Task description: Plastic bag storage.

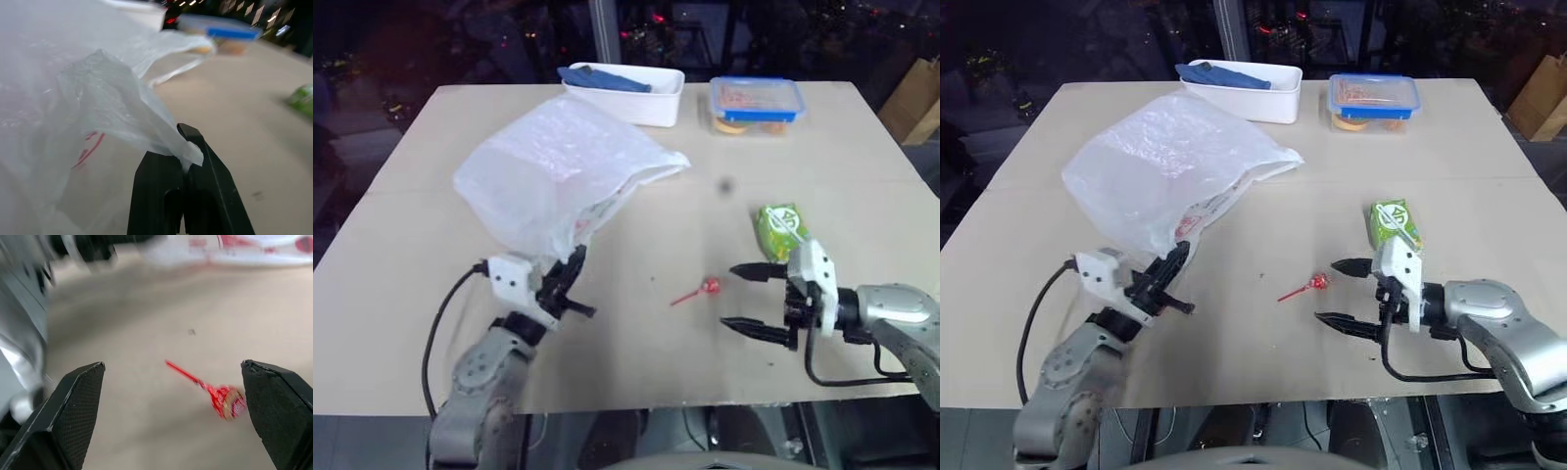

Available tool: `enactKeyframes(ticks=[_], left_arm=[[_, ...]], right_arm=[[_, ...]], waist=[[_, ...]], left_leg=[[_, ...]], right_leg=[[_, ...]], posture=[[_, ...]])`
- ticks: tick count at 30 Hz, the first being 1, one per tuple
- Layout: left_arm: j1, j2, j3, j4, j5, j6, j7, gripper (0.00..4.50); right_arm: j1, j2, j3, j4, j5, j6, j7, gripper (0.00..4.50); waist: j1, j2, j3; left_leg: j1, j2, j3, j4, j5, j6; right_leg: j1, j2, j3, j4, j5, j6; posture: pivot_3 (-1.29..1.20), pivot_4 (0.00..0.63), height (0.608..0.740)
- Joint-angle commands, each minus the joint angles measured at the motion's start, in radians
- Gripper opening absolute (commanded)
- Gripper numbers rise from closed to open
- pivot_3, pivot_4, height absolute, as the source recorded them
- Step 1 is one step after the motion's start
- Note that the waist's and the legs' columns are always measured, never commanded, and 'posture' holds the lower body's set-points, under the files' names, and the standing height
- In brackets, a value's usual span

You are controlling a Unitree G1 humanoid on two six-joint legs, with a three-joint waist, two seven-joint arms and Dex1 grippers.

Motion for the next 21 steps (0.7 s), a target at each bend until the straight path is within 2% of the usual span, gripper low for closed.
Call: enactKeyframes(ticks=[1,5,11,14,19,21], left_arm=[[0.022,0.06,0.079,-0.07,-0.149,0.016,-0.093,0.09],[0.067,0.102,0.125,-0.102,-0.247,0.016,-0.147,0.09],[0.109,0.144,0.166,-0.122,-0.327,0.022,-0.171,0.09],[0.114,0.151,0.173,-0.126,-0.344,0.018,-0.173,0.0],[0.124,0.152,0.155,-0.125,-0.36,0.017,-0.188,0.0],[0.126,0.151,0.143,-0.128,-0.369,0.02,-0.195,0.0]], right_arm=[[-0.121,0.083,0.108,0.107,-0.145,-0.108,-0.032,4.5],[-0.209,0.133,0.215,0.271,-0.324,-0.237,-0.039,4.5],[-0.237,0.133,0.292,0.362,-0.411,-0.294,0.031,4.5],[-0.243,0.152,0.271,0.37,-0.407,-0.297,0.024,3.67],[-0.278,0.155,0.243,0.375,-0.398,-0.295,0.031,1.22],[-0.313,0.173,0.236,0.373,-0.385,-0.271,0.024,0.87]], waist=[[-0.013,-0.001,0.0],[-0.021,0.0,0.0],[-0.02,0.0,0.0],[-0.022,0.0,0.0],[-0.022,0.0,0.0],[-0.024,0.0,0.0]], left_leg=[[0.001,0.0,0.001,0.0,0.0,0.0],[0.002,0.0,0.0,0.0,0.0,-0.001],[0.001,0.0,-0.001,0.0,0.001,-0.002],[0.002,0.0,-0.001,-0.001,0.001,-0.001],[0.002,0.0,-0.001,0.0,0.0,-0.001],[0.002,0.0,0.0,0.0,0.0,-0.001]], right_leg=[[0.0,0.0,0.001,0.001,0.0,0.0],[0.0,0.0,0.001,0.002,0.0,0.0],[0.0,0.0,0.001,0.002,0.0,-0.001],[0.0,0.0,0.001,0.002,0.0,-0.001],[0.0,0.0,0.001,0.002,0.0,-0.001],[0.0,0.0,0.001,0.002,0.0,-0.001]], posture=[[0.0,0.15,0.74],[0.0,0.15,0.74],[0.0,0.15,0.74],[0.0,0.15,0.74],[0.0,0.15,0.74],[0.0,0.15,0.74]])
